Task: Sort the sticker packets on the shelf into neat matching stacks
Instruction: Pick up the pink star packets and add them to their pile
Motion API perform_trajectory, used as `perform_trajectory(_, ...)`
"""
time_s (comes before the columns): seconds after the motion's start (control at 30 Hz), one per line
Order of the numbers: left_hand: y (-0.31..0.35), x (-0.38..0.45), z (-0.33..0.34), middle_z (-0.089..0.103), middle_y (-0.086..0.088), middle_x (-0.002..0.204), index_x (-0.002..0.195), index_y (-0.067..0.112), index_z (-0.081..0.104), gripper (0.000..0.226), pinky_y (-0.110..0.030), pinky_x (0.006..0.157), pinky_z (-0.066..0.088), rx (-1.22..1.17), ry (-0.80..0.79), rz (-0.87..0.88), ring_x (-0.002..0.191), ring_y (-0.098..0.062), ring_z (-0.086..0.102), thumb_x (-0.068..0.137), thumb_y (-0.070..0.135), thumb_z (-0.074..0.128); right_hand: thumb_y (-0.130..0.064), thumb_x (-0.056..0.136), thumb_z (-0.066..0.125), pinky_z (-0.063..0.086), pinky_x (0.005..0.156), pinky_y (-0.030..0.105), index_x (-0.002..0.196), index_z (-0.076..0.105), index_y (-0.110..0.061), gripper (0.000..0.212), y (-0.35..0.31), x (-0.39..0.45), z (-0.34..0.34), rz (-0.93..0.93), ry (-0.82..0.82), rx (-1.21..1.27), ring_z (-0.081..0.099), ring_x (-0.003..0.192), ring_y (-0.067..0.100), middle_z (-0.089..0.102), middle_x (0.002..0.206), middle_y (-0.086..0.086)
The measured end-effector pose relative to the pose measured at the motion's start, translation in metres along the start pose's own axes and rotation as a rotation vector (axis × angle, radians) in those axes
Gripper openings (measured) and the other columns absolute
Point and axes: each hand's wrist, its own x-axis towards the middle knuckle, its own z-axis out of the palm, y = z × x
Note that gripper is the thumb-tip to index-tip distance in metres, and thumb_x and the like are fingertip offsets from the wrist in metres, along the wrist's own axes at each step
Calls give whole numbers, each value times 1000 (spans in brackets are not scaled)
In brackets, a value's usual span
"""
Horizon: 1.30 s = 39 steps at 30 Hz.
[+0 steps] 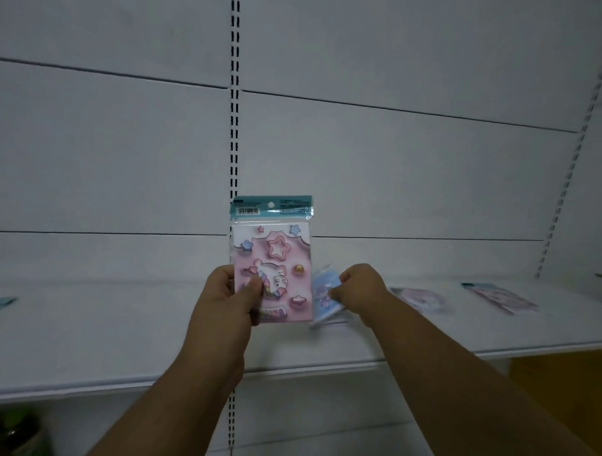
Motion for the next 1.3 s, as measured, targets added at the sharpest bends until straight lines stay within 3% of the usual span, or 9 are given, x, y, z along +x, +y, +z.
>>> perform_trajectory(0.1,0,8,7,76,-6,92,102,15,61,9,-38,70,57,23,-29,-10,80,-23,74,97,11,55,-11,78,68,18,43,15,53,33,-14,43,2,8,2,-4,29,-75,28,48,6,30,55,-2)
perform_trajectory(0.23,-5,22,14,75,-7,97,104,14,61,10,-41,75,56,16,-43,-46,85,-26,73,97,12,55,-20,80,68,18,44,15,56,29,-16,46,5,11,5,18,0,-203,38,59,15,29,59,-2)
perform_trajectory(0.37,-8,26,22,75,-6,97,102,16,62,10,-36,70,57,8,-72,-74,83,-23,73,97,11,55,-28,86,63,34,55,21,68,53,-6,30,10,8,4,13,-25,-224,52,69,23,49,66,5)
perform_trajectory(0.47,-11,28,32,74,-3,97,104,18,61,10,-28,62,54,32,-73,-84,80,-18,73,97,14,55,-30,98,47,37,67,28,71,58,-8,36,6,2,-14,-55,134,141,52,75,24,54,72,8)
perform_trajectory(0.6,-17,32,66,72,-1,97,107,17,58,11,-23,56,53,50,-143,-117,79,-16,72,98,14,53,-46,97,43,41,52,29,94,66,-4,48,2,-2,-61,9,61,880,54,59,18,62,74,6)
perform_trajectory(0.83,-52,33,171,68,-3,96,102,18,59,15,-40,78,59,246,-298,-111,84,-22,68,93,8,52,-10,86,68,50,52,30,91,66,6,17,81,20,-138,-66,163,650,53,56,20,67,83,24)
perform_trajectory(0.93,-64,33,233,68,-6,78,83,14,65,8,-46,76,59,369,-419,-61,69,-22,64,88,9,61,-10,84,71,61,66,41,83,68,2,12,132,40,-181,-14,247,541,62,64,28,72,83,18)
perform_trajectory(1.07,-83,35,322,71,-10,70,80,9,67,11,-47,75,61,467,-475,-46,65,-27,70,86,18,70,-11,82,74,61,71,49,78,66,4,17,204,79,-228,48,288,388,66,65,29,72,82,22)
perform_trajectory(1.3,-132,47,435,74,-16,76,61,18,48,33,-41,75,62,729,-398,-61,73,-29,75,81,16,74,-17,78,75,55,66,39,57,57,-6,29,304,145,-253,48,205,32,65,65,33,66,68,22)
